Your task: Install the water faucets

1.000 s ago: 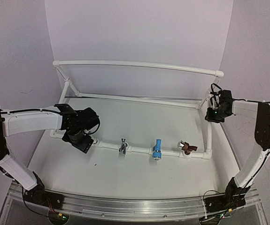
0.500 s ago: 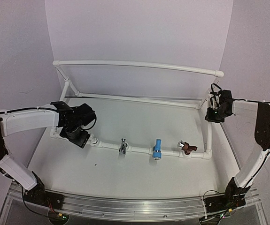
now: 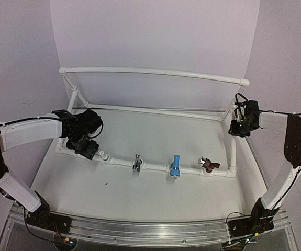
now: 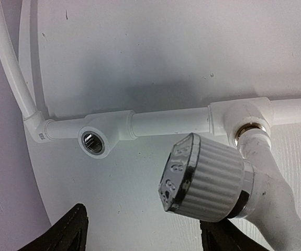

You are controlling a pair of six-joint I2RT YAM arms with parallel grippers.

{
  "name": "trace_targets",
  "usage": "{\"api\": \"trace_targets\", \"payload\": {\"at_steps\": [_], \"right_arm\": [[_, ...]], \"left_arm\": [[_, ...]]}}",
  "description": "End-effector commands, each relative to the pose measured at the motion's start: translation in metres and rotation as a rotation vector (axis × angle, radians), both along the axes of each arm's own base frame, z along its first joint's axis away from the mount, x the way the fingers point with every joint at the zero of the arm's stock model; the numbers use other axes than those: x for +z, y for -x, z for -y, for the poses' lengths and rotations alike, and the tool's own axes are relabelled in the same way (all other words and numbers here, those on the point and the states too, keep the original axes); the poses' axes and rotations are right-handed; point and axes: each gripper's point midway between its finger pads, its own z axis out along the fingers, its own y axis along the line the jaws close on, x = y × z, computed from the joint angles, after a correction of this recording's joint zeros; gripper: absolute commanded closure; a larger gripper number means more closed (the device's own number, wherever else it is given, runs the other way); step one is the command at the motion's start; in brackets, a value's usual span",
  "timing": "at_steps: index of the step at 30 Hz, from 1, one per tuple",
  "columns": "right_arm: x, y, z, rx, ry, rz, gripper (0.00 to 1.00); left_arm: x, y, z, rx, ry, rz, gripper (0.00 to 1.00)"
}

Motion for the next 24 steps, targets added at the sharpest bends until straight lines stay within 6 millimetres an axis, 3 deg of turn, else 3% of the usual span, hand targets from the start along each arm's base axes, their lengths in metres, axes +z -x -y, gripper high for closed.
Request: {"api": "trace_targets", "payload": {"at_steps": [1,12,16,21,24], "right_arm": [[0.004,0.005,0.008,0.060,0.090,-0.006,1.00],[0.003,0.006,0.008,0.062,0.089,-0.009,1.00],[0.002,0.007,0.009,0.062,0.089,-0.014,1.00],[0.000,0.008,0.010,0.060,0.090,-0.017,1.00],[0.000,0.007,0.010,0.059,0.089,-0.018,1.00]], "left_arm": [[0.043,-0.034,0.013,0.002,0.102,0.154,0.27],[0.049,-0.047,0.028,-0.032,0.157,0.165,0.37],[0.043,-0.048,0.032,-0.045,0.167,0.146,0.53],[0.047,-0.046,0.030,-0.031,0.172,0.139,0.89],[0.050,-0.041,0.025,-0.012,0.174,0.143,0.99]]}}
